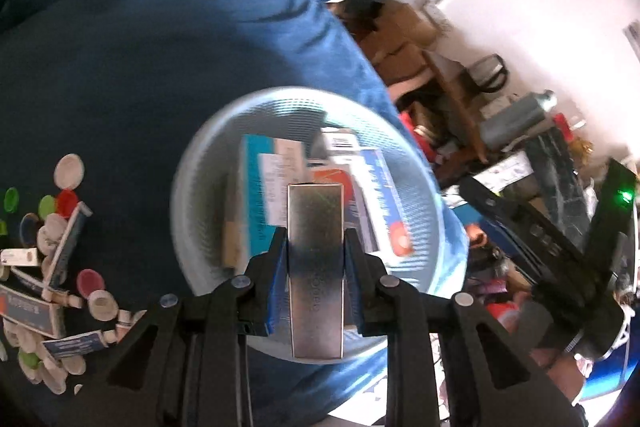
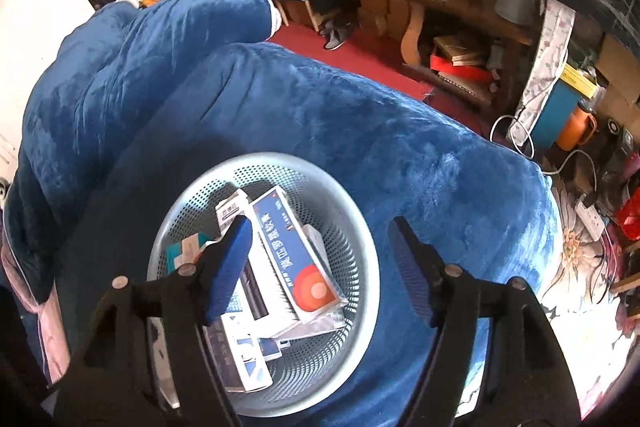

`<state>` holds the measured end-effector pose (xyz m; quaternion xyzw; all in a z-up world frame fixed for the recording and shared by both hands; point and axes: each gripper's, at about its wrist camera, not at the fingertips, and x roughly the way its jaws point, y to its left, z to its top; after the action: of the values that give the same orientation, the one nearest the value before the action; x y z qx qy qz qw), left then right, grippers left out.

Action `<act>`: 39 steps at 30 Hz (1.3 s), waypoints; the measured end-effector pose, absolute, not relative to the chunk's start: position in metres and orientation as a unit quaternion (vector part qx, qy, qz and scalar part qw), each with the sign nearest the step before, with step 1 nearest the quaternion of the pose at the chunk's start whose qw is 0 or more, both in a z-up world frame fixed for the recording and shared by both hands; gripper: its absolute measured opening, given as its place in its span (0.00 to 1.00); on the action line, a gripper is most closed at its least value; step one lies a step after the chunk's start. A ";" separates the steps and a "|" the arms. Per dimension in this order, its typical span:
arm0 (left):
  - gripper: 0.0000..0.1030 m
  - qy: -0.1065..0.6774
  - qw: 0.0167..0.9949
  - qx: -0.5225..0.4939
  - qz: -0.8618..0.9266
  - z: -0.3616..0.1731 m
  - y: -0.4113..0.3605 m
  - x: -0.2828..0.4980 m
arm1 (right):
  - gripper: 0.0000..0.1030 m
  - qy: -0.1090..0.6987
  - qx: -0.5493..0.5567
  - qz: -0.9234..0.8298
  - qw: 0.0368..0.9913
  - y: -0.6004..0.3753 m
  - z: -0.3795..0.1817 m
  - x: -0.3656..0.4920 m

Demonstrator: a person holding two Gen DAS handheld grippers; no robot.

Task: Organize objects
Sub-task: 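Withdraw both open grippers from the basket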

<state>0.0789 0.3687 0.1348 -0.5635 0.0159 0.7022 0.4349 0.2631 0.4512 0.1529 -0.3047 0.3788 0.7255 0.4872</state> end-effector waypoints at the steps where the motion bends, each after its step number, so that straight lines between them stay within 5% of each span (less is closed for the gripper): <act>1: 0.26 0.014 0.427 -0.566 0.705 0.132 0.367 0.074 | 0.69 0.377 -0.306 0.727 0.486 0.450 0.152 0.262; 11: 0.29 0.005 0.399 -0.580 0.710 0.109 0.363 0.041 | 0.69 0.358 -0.317 0.744 0.467 0.443 0.155 0.243; 12: 0.34 0.012 0.396 -0.578 0.713 0.108 0.363 0.040 | 0.69 0.355 -0.318 0.745 0.466 0.442 0.156 0.242; 14: 0.73 0.010 0.394 -0.574 0.717 0.108 0.359 0.039 | 0.69 0.350 -0.321 0.748 0.464 0.441 0.156 0.239; 22: 0.99 -0.008 0.381 -0.565 0.732 0.112 0.339 0.029 | 0.69 0.341 -0.329 0.752 0.458 0.438 0.157 0.231; 25: 0.99 0.014 0.367 -0.562 0.741 0.112 0.337 0.028 | 0.76 0.340 -0.339 0.751 0.454 0.435 0.155 0.226; 27: 0.99 0.022 0.363 -0.559 0.745 0.112 0.335 0.028 | 0.95 0.344 -0.356 0.744 0.448 0.434 0.149 0.221; 39: 0.99 0.031 0.358 -0.548 0.755 0.120 0.325 0.024 | 1.00 0.334 -0.416 0.731 0.426 0.425 0.135 0.202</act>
<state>0.0238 0.3246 0.1202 -0.5479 0.0314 0.7554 0.3580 0.2025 0.4245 0.1353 -0.4155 0.3336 0.7311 0.4261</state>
